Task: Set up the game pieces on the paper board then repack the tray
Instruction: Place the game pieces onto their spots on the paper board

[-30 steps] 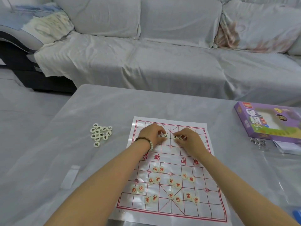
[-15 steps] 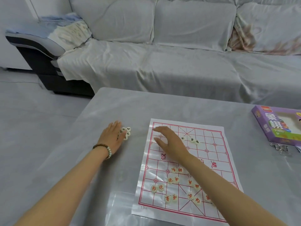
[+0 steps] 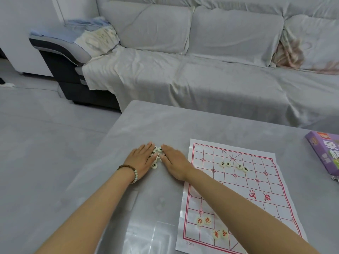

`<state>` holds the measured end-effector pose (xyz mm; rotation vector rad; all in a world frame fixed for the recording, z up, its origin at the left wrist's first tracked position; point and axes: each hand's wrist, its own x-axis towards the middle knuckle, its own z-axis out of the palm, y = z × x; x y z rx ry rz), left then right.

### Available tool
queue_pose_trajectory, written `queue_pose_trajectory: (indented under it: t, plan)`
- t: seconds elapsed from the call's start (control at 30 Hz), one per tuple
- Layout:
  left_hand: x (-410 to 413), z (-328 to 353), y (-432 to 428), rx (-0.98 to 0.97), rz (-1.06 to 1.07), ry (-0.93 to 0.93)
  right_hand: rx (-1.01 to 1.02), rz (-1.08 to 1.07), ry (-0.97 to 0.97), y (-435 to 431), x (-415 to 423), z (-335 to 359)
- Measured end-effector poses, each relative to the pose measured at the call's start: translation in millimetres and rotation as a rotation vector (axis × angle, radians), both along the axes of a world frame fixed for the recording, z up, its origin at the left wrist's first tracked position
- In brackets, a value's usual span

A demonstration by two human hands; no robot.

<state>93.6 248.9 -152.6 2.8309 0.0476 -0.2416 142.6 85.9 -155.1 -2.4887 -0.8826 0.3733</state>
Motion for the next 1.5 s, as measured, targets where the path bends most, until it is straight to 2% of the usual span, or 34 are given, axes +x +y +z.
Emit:
queue_pose_trajectory:
  t: [0.47, 0.73, 0.9, 1.13, 1.3, 1.5]
  plan:
    - [-105, -14, 7, -0.144, -0.037, -0.117, -0.006, 0.058, -0.212, -36, -74, -3]
    - [-130, -2, 9, -0.349, -0.021, -0.205, 0.094, -0.006, -0.106, -31, -94, 2]
    - [-138, 0, 17, -0.340, 0.015, -0.177, 0.066, -0.059, -0.137, -34, -103, 4]
    - [-154, -1, 19, -0.435, 0.119, -0.198, 0.122, 0.022, -0.043, -36, -117, 5]
    - [-155, 5, 6, -0.434, 0.082, -0.172, 0.149, 0.036, -0.053, -34, -119, 4]
    - [-125, 21, -23, -0.440, 0.048, -0.268, 0.212, -0.051, -0.104, -67, -104, 17]
